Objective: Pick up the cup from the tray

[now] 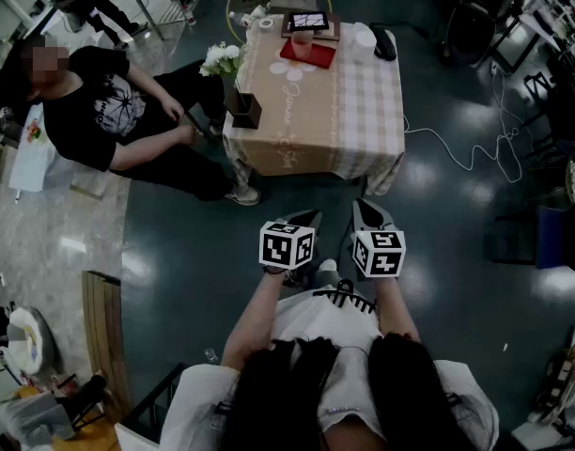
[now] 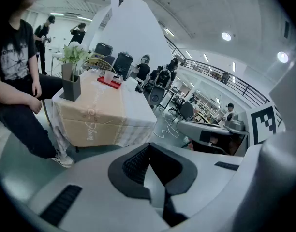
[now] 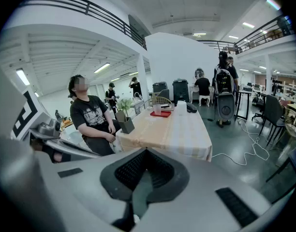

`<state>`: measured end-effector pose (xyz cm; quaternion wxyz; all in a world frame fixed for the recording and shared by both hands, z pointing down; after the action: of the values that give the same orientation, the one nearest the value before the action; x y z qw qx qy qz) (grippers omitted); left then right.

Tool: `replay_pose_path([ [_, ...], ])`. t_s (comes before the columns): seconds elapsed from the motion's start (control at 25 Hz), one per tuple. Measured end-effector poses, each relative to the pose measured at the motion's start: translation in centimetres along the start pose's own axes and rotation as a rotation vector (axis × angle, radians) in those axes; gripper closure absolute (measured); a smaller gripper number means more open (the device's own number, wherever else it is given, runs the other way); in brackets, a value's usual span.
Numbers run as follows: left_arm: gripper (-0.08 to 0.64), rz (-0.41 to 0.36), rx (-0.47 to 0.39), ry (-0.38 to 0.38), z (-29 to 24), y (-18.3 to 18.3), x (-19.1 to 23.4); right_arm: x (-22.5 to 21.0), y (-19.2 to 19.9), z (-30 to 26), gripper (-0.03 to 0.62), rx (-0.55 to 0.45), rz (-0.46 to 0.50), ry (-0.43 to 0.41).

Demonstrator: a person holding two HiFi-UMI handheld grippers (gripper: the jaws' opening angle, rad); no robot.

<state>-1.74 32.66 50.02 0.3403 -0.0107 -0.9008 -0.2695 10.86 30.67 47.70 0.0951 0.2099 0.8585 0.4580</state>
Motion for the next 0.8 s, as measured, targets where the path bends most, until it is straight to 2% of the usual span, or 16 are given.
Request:
replay_pose_path([
  [0.2, 0.555, -0.026, -0.001, -0.004, -0.2, 0.1, -0.9, -0.3, -0.6, 0.3, 0.585, -0.014, 0.017, -0.002],
  [0.4, 0.555, -0.019, -0.018, 0.021, -0.4, 0.0, -1.7, -0.6, -0.3, 0.5, 0.584, -0.010, 0.037, -0.011],
  [0.6, 0.555, -0.001, -0.050, -0.026, -0.4, 0.1, -1.8, -0.8, 0.6, 0.3, 0.583, 0.021, 0.027, -0.053],
  [0.72, 0.555, -0.006, -0.068, -0.025, -0.9, -0.3, -2.7, -2.1, 0.1, 0.5, 0.583, -0.007, 0.028, -0.042],
  [0.8, 0.555, 0.001, -0.082, 0.003, -1.1, -0.5, -3.3, -3.1, -0.2, 0.6, 0.583, -0.027, 0.036, -0.021],
])
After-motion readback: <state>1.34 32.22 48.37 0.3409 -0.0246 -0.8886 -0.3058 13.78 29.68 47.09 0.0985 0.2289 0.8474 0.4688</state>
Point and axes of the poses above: the fingertips, and each gripper's own axes: z backward along the fingers, x to its left, y out of its underside, the point moved 4 cm from there along z, backward along the fingers, and after that the axes turned 13 degrees about z, right-handed, at the moved point
